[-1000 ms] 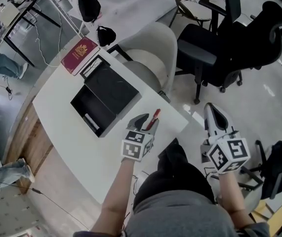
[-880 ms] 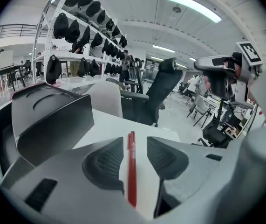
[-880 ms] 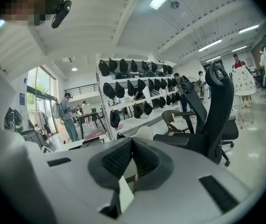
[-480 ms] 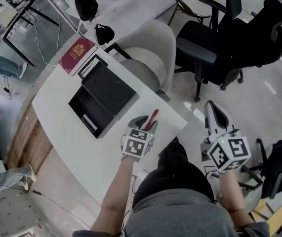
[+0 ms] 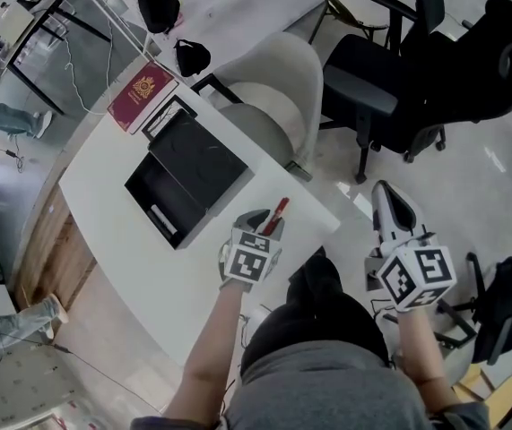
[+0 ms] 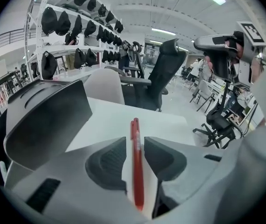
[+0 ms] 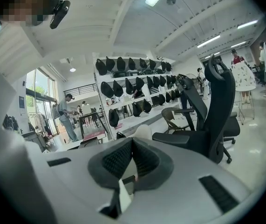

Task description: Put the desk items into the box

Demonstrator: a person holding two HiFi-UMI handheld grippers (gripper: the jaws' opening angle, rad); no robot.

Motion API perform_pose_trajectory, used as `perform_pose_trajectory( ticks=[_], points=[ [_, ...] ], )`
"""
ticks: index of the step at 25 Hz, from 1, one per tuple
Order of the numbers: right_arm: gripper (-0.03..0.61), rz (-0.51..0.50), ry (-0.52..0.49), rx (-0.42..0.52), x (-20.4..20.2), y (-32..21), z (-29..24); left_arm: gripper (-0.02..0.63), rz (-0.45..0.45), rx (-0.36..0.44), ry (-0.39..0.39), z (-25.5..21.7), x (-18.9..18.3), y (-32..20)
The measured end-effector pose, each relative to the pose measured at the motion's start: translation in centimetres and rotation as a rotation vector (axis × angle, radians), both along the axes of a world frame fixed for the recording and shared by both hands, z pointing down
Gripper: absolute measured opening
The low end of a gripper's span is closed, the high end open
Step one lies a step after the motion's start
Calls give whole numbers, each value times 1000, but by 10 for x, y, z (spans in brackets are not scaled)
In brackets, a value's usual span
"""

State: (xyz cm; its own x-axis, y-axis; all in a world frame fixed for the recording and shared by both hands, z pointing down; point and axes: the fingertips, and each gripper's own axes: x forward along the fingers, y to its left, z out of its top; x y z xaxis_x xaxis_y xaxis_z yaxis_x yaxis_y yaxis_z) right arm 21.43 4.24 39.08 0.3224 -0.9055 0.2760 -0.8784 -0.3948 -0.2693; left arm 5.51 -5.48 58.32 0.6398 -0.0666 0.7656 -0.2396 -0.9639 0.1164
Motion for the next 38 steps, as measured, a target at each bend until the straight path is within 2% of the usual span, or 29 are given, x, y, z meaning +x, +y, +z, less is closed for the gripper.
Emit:
perform_pose_trajectory(
  ticks=[7, 18, 31, 38],
  points=[
    [5, -3, -1, 0, 3, -2, 0, 106, 18, 32, -46, 5, -1, 2],
    [5, -5, -5, -3, 10, -5, 1, 78, 8, 13, -70, 6, -1, 4],
    [5, -53, -11, 1, 16, -18, 1, 54, -6, 12, -99, 5, 2, 6],
    [5, -89, -11, -2, 17, -30, 1, 52, -31, 9, -69, 1, 3, 5]
  ],
)
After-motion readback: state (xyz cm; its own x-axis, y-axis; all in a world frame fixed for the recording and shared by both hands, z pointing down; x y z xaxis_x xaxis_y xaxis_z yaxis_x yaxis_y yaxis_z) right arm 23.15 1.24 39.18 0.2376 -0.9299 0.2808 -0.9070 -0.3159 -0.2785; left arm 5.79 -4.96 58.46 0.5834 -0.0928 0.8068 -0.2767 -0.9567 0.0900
